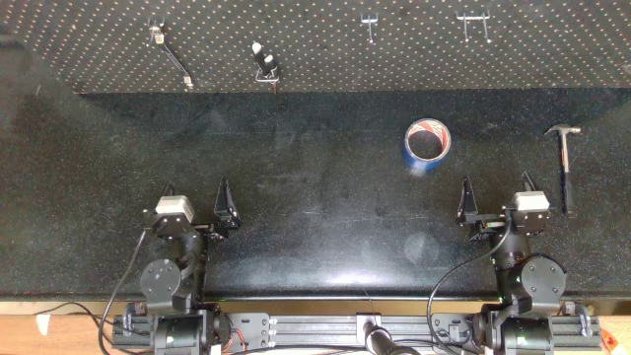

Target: Place Tools Onto Pegboard

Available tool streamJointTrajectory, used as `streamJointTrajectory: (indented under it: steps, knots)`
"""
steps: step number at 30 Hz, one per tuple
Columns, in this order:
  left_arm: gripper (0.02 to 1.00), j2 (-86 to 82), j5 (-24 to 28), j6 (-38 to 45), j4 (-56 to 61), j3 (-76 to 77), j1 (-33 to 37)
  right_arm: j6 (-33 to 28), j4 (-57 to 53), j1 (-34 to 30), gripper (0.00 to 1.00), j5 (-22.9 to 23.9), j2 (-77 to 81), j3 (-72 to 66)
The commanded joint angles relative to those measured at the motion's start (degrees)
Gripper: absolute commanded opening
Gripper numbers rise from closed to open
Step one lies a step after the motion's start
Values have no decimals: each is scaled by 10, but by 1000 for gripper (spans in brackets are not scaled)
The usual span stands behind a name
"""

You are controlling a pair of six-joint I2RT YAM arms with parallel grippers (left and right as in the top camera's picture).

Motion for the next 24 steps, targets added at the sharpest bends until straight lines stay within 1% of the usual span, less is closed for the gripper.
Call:
streamJointTrajectory:
  steps: [1, 13, 15, 24]
  knots:
    - [996, -8, 4, 7, -5, -1, -3, 9, -3, -1, 985, 3, -5, -2]
    - [996, -8, 4, 7, -5, -1, -3, 9, -3, -1, 985, 3, -5, -2]
    - [996, -8, 4, 7, -5, -1, -3, 9, -4, -1, 985, 32, -5, -2]
    - [996, -8, 4, 7, -5, -1, -3, 9, -6, 0, 985, 33, -5, -2]
